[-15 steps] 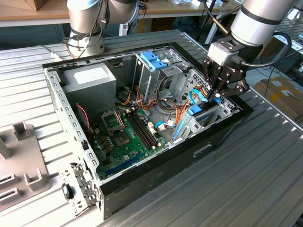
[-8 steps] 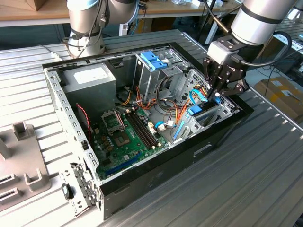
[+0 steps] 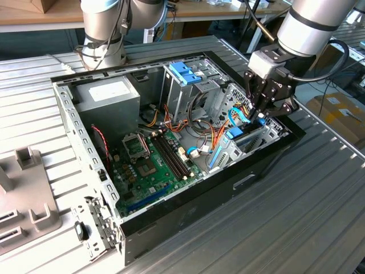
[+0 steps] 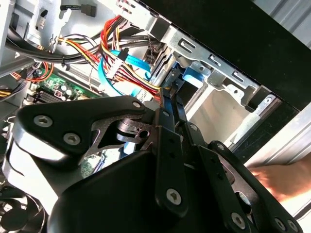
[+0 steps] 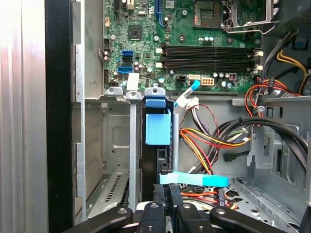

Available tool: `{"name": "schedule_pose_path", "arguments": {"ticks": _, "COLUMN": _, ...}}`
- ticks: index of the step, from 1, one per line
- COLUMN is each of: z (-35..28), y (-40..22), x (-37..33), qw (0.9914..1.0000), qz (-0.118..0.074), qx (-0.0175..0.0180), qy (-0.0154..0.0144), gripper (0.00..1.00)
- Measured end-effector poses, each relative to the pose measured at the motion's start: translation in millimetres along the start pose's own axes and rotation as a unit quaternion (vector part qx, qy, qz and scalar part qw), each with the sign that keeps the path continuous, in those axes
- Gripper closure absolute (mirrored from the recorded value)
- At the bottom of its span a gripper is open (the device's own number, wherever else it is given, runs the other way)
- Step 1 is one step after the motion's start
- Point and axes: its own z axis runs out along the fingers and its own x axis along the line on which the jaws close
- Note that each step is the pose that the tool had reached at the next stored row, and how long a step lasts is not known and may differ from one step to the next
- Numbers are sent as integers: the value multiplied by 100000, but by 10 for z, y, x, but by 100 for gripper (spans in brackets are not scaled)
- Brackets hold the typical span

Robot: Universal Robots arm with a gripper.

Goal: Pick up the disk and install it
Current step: 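Insert the second disk wire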

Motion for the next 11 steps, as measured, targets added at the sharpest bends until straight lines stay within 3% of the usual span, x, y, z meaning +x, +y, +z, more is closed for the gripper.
{"name": "schedule_pose_path", "arguments": {"ticks": 5, "z": 1, "y": 0, "x": 0, "qw": 100000, "qz": 2, "qx": 1, "qy": -29, "gripper": 84}}
{"name": "schedule_pose_path", "arguments": {"ticks": 7, "z": 1, "y": 0, "x": 0, "qw": 100000, "qz": 2, "qx": 2, "qy": -41, "gripper": 76}}
{"name": "schedule_pose_path", "arguments": {"ticks": 11, "z": -17, "y": -1, "x": -1, "qw": 100000, "qz": 5, "qx": 0, "qy": -39, "gripper": 76}}
